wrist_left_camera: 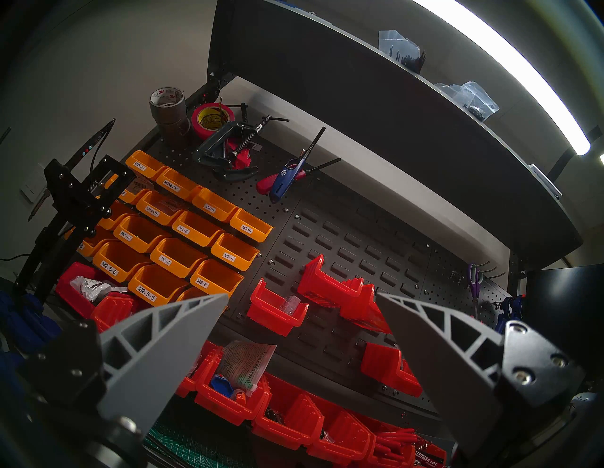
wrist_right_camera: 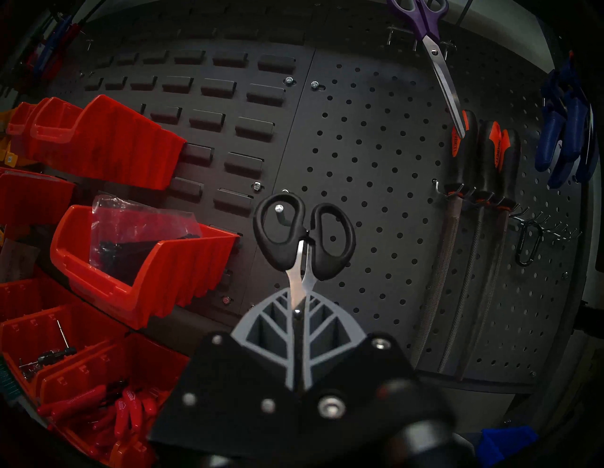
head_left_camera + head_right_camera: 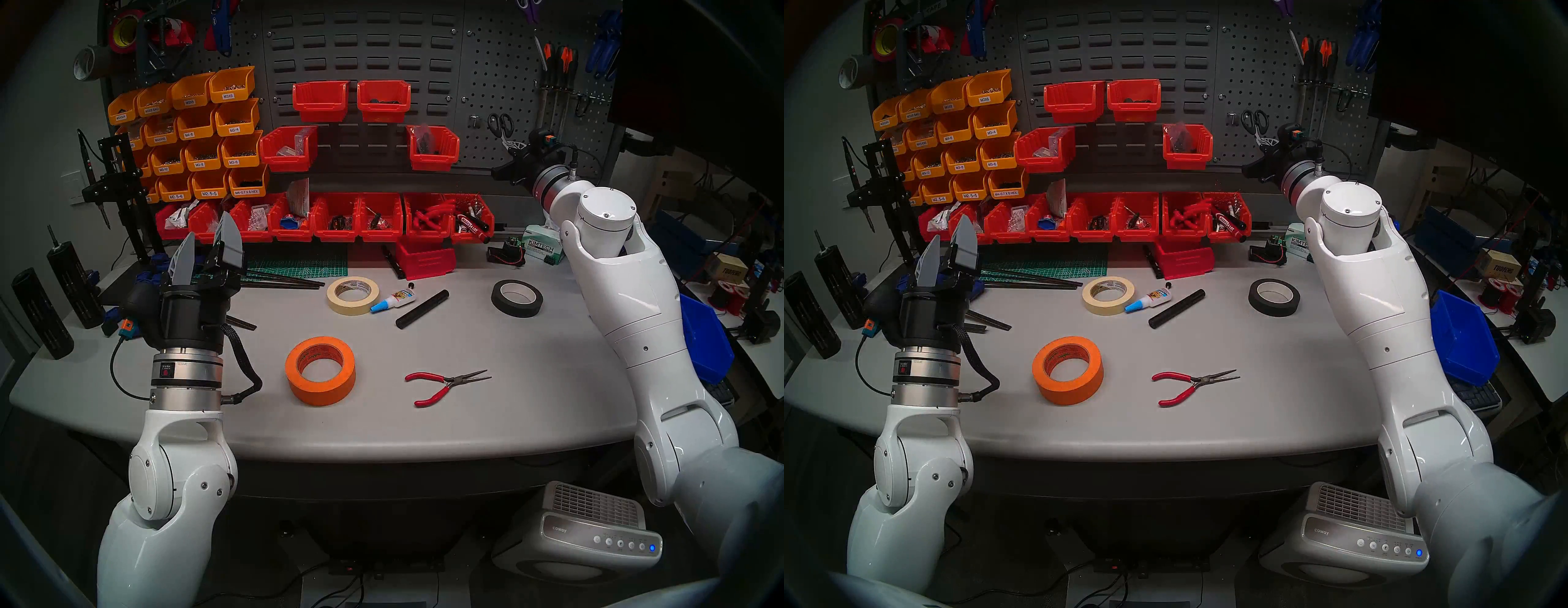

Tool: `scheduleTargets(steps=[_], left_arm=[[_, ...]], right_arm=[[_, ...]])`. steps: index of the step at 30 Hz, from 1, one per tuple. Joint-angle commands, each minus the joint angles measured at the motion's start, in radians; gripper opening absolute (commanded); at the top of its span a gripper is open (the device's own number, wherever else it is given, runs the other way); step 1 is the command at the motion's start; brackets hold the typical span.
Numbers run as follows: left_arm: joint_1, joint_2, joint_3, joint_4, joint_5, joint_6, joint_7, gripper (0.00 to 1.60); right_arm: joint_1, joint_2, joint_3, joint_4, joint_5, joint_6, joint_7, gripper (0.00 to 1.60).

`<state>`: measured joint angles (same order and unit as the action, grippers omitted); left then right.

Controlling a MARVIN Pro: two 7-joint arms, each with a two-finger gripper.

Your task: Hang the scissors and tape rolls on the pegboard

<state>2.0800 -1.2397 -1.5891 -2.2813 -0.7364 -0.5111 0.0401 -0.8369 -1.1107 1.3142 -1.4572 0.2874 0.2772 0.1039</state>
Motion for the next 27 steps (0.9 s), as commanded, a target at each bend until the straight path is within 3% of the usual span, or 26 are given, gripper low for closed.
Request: scheduleTargets(steps=[1, 14, 27], left_arm=[[-0.010, -0.002, -0.002, -0.029, -0.001, -0.009, -0.003, 1.60], [-0.010, -0.002, -0.002, -0.028, -0.001, -0.009, -0.003, 1.60], [-0.010, -0.002, -0.002, -0.028, -0.001, -0.009, -0.003, 1.60]], right_arm=[[0.085, -0.014, -0.001, 0.023, -0.015, -0.010, -0.007, 0.00], [0.171, -0.065, -0.019, 0.162, -0.037, -0.039, -0.003, 0.00], [0.219, -0.090, -0.033, 0.221, -0.053, -0.062, 0.008, 0.00]])
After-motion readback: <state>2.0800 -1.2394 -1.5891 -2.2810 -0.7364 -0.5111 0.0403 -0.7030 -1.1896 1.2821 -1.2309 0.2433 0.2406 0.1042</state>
